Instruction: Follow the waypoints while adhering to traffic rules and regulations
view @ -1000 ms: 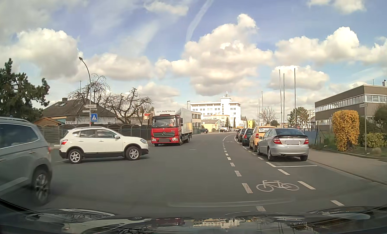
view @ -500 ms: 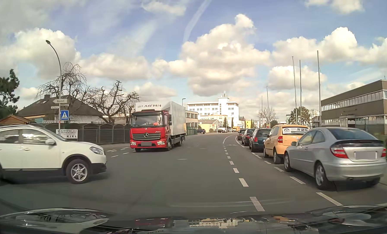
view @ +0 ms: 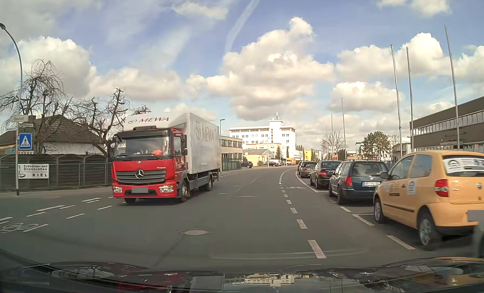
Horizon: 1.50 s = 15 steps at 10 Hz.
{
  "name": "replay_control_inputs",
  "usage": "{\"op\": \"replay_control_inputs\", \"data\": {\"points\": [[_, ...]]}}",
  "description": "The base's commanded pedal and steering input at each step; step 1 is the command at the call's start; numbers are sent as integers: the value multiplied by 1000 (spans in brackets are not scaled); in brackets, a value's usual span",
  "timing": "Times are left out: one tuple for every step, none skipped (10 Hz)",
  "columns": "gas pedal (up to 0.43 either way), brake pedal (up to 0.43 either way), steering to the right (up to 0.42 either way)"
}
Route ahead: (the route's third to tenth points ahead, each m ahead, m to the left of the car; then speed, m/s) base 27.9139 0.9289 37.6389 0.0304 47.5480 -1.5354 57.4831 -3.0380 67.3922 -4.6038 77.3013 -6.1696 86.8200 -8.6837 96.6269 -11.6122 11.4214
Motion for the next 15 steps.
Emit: {"op": "replay_control_inputs", "data": {"points": [[59,0,9],[47,0,9],[47,0,9],[47,0,9],[47,0,9],[47,0,9],[47,0,9],[47,0,9],[47,0,9],[47,0,9],[47,0,10],[47,0,9],[47,0,9],[47,0,10],[47,0,9]]}}
